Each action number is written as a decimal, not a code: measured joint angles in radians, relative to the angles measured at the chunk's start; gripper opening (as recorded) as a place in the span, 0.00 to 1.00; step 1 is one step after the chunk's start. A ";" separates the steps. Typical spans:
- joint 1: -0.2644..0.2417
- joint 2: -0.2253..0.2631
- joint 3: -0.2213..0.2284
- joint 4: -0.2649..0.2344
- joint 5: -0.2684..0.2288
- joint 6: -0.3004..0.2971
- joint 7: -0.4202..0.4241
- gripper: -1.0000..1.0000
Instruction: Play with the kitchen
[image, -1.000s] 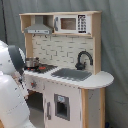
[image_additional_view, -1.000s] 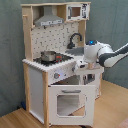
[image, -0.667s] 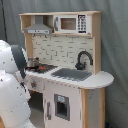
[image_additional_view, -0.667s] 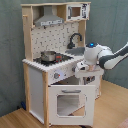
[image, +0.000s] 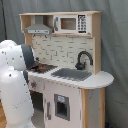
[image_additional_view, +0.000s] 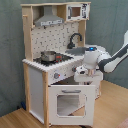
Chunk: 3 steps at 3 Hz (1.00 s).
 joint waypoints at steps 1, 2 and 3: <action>0.000 0.055 0.029 -0.008 0.000 0.038 0.080 0.00; 0.001 0.092 0.051 -0.022 0.000 0.079 0.172 0.00; 0.001 0.121 0.092 -0.027 0.000 0.114 0.259 0.00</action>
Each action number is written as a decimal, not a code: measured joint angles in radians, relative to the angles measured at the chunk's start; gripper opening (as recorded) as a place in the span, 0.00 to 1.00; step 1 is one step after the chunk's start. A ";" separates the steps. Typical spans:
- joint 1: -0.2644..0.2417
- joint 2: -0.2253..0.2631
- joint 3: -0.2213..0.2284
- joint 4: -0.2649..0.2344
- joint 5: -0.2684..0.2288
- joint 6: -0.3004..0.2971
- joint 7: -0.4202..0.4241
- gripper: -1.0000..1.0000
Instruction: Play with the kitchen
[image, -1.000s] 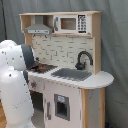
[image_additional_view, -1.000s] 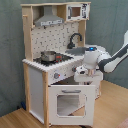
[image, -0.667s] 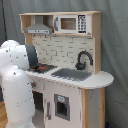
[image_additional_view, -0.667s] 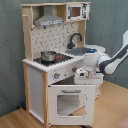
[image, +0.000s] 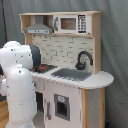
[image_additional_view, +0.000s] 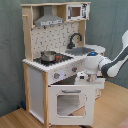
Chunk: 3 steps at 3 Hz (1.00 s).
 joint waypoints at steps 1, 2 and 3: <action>0.000 0.012 0.050 0.000 0.000 0.034 0.083 0.00; 0.000 0.012 0.103 0.001 0.000 0.068 0.162 0.00; 0.001 0.011 0.162 0.000 0.000 0.068 0.246 0.00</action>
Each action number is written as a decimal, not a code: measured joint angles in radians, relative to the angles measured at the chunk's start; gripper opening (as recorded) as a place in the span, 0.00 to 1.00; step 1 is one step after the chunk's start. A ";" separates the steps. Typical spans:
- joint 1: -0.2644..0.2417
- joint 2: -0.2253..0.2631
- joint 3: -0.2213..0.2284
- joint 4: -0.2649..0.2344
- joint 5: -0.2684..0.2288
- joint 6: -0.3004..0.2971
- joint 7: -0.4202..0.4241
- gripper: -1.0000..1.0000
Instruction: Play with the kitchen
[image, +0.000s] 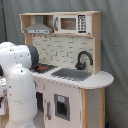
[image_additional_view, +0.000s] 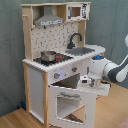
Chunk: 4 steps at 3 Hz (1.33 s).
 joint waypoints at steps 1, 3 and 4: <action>0.000 0.000 0.046 -0.001 0.000 -0.002 0.092 0.00; 0.002 -0.002 0.116 0.004 0.000 -0.005 0.291 0.00; 0.002 -0.018 0.155 0.037 -0.004 -0.009 0.377 0.00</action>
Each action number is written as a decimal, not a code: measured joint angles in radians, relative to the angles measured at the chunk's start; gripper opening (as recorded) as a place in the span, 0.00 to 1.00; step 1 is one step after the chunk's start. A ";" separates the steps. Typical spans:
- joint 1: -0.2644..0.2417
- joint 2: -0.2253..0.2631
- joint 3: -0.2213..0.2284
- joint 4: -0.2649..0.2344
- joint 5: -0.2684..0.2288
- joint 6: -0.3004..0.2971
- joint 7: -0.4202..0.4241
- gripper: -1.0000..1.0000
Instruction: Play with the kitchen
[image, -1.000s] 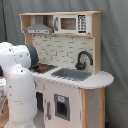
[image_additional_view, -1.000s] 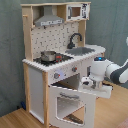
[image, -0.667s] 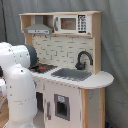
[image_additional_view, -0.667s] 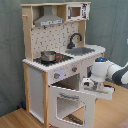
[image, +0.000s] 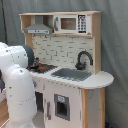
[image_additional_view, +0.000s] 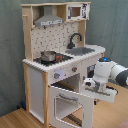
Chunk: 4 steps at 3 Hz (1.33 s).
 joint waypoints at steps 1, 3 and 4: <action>-0.005 -0.061 0.023 0.010 -0.002 -0.014 0.067 0.00; -0.009 -0.067 0.022 0.009 -0.002 -0.017 0.073 1.00; -0.057 -0.140 0.019 0.008 -0.002 -0.054 0.118 1.00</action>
